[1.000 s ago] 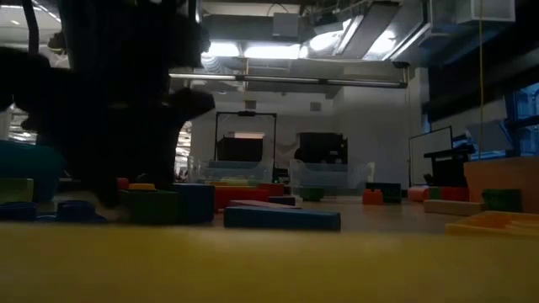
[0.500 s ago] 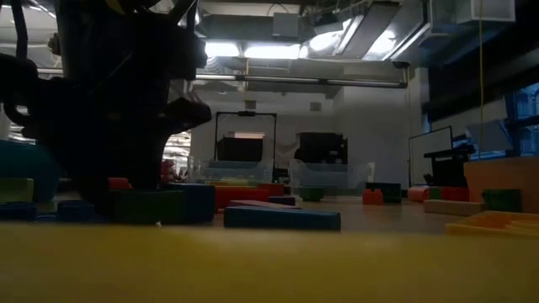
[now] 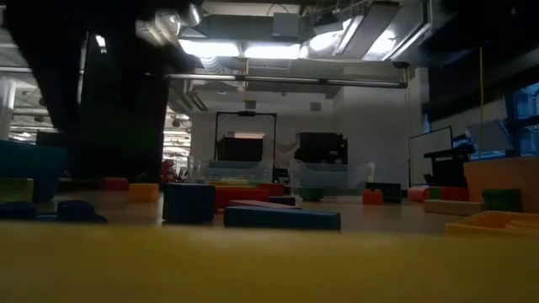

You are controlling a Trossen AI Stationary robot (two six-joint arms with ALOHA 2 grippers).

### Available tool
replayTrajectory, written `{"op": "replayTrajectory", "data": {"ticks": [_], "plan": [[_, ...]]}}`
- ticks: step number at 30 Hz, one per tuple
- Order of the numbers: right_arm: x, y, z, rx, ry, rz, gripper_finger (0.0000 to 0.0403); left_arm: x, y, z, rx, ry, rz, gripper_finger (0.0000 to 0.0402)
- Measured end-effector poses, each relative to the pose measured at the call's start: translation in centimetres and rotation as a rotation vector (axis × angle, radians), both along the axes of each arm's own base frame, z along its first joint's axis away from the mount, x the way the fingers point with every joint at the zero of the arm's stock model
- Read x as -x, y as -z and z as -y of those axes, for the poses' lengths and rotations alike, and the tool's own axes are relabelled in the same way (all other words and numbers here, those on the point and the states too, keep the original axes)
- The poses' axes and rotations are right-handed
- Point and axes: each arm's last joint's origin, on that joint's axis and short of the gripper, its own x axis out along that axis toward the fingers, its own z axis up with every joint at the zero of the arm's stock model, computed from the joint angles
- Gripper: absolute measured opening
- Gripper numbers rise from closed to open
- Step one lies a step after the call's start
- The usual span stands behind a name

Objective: Sort blocks by size
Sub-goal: Put the green game piece into the bottom left transparent bin

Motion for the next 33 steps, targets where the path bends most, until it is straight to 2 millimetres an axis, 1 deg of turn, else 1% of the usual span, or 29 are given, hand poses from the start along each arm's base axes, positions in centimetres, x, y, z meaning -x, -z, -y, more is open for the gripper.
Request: {"op": "replayTrajectory", "data": {"ticks": [2,4,6,8,11,14,18,25,29,33], "plan": [[-1.7,0.7,0.4,0.02,-0.045,-0.005,0.0241,0.5,-1.8,0.5,0.004,-0.055,-0.049,0.012],[-3.2,1.3,0.8,0.054,-0.107,-0.014,0.0241,1.3,-3.2,1.1,0.006,-0.145,-0.114,0.012],[-4.7,1.8,1.3,0.084,-0.171,-0.002,0.0241,2.3,-4.1,1.9,0.008,-0.243,-0.177,0.0121],[-5.8,2.2,1.8,0.131,-0.24,0.008,0.0241,3.6,-4.6,2.8,-0.006,-0.317,-0.248,0.0125],[-7.5,2.7,2.7,0.199,-0.332,0.042,0.0241,5.7,-4.8,4.2,-0.052,-0.41,-0.354,0.0129],[-8.9,3.1,3.6,0.261,-0.411,0.082,0.0241,7.5,-4.9,5.7,-0.089,-0.499,-0.395,0.013],[-10.5,4.1,5.1,0.319,-0.484,0.103,0.0241,9.3,-4.9,7.6,-0.114,-0.598,-0.377,0.0132],[-12.3,6.1,7.3,0.325,-0.533,0.097,0.0241,12.1,-4.8,9.9,-0.168,-0.841,-0.335,0.0133],[-13.0,6.7,8.0,0.361,-0.563,0.122,0.0241,13.5,-4.8,10.9,-0.189,-0.968,-0.305,0.0133],[-13.8,7.2,8.3,0.411,-0.61,0.192,0.0241,14.6,-4.8,11.6,-0.209,-1.178,-0.26,0.0137]]}}
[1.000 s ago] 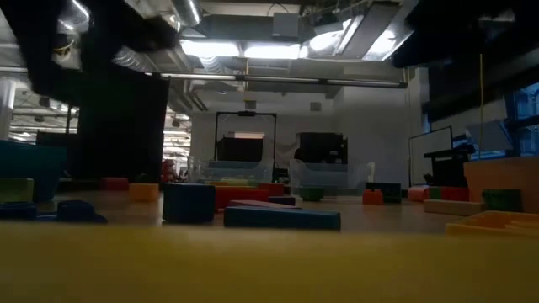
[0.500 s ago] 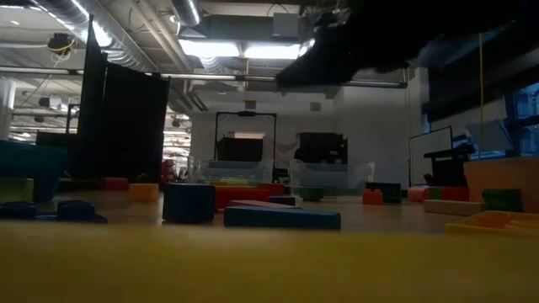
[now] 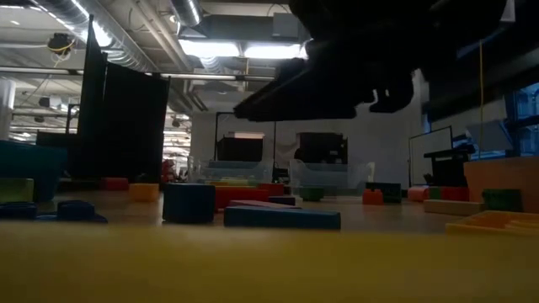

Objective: Sort blocks by size
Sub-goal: Put the green game piece into the bottom left transparent bin, then put the blue block into the orange bin

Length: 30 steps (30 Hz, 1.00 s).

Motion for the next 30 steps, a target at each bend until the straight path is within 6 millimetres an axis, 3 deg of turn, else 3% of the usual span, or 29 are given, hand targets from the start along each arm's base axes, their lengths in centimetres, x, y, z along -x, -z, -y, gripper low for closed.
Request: {"op": "replayTrajectory", "data": {"ticks": [6,14,22,30], "plan": [[-2.3,0.0,-0.6,0.033,-0.051,-0.022,0.0241,0.8,0.0,0.6,-0.065,-0.238,0.044,0.0177],[-6.0,-0.9,-1.7,0.148,-0.107,-0.219,0.0241,0.7,0.1,0.9,-0.055,-0.249,0.098,0.0192],[-6.6,-1.4,-1.6,0.263,-0.166,-0.362,0.0241,0.4,0.2,0.9,-0.068,-0.225,0.176,0.0193],[-7.1,-0.9,-0.2,0.212,-0.19,-0.376,0.0241,0.1,0.2,0.7,-0.103,-0.217,0.26,0.0193]]}}
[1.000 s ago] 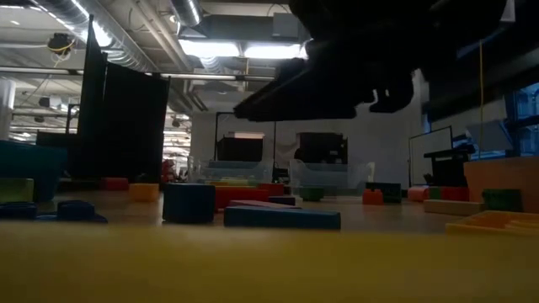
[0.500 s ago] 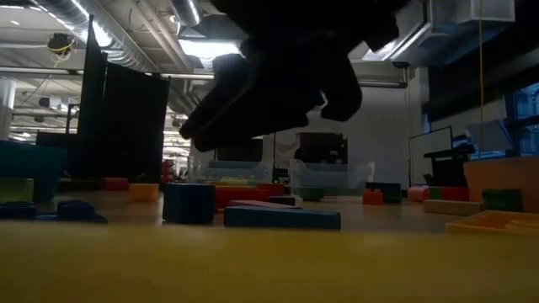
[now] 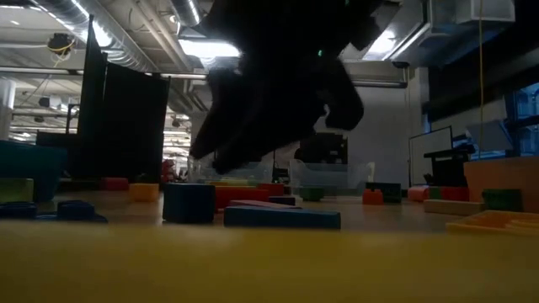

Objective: Sort blocks by size
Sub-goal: Put the blue block into the orange bin

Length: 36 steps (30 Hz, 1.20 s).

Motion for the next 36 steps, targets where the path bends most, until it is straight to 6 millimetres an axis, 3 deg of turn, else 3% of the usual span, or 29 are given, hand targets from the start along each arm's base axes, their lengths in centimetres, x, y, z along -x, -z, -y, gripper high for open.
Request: {"op": "replayTrajectory", "data": {"ticks": [19,23,28,36], "plan": [[-1.4,3.5,0.6,-0.028,0.007,0.008,0.024,-0.2,0.0,0.0,-0.009,0.004,0.027,0.0193],[-1.2,3.7,0.7,-0.024,0.01,-0.02,0.0212,-0.3,0.0,-0.1,-0.016,0.017,0.036,0.0193],[-1.3,3.6,0.6,-0.033,0.005,-0.01,0.0139,-0.4,0.0,-0.2,-0.029,0.03,0.056,0.0193],[-1.2,3.4,0.5,-0.052,0.026,-0.02,0.0135,-1.1,-0.1,-0.6,-0.097,0.099,0.152,0.0193]]}}
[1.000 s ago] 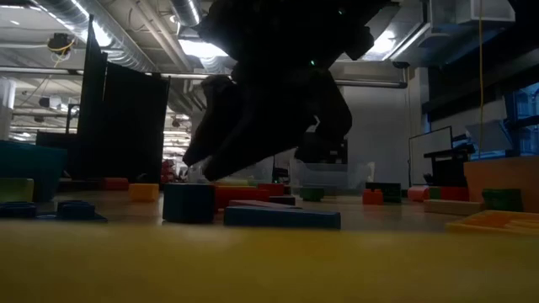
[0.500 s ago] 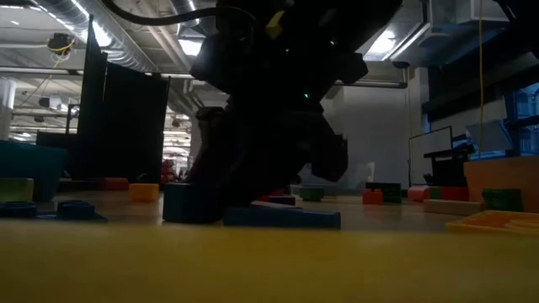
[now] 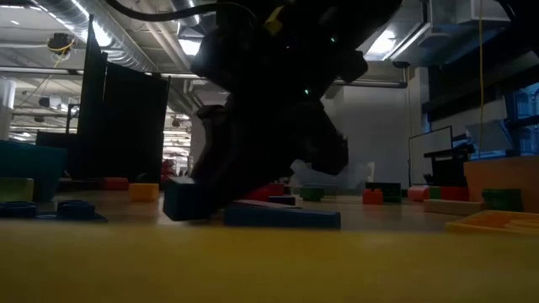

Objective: Sort blocks by size
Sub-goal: Put the blue block into the orange bin

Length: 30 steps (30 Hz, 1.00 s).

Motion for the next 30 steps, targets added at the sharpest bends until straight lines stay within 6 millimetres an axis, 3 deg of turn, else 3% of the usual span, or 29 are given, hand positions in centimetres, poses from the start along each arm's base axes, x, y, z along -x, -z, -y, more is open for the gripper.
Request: {"op": "replayTrajectory", "data": {"ticks": [5,12,22,30], "plan": [[0.2,-1.6,0.1,-0.009,0.055,-0.145,0.0143,-1.3,-0.1,-0.9,-0.097,0.104,0.072,0.0193],[1.5,-5.2,0.3,0.041,0.127,-0.456,0.0137,-4.5,-0.4,-3.3,-0.276,0.284,0.108,0.0193],[5.2,-8.2,1.3,0.139,0.352,-0.833,0.0139,-8.5,-0.4,-7.5,-0.387,0.602,-0.137,0.0193],[8.0,-10.5,0.2,0.292,0.448,-0.901,0.0142,-10.0,0.1,-9.9,-0.398,0.683,-0.256,0.0193]]}}
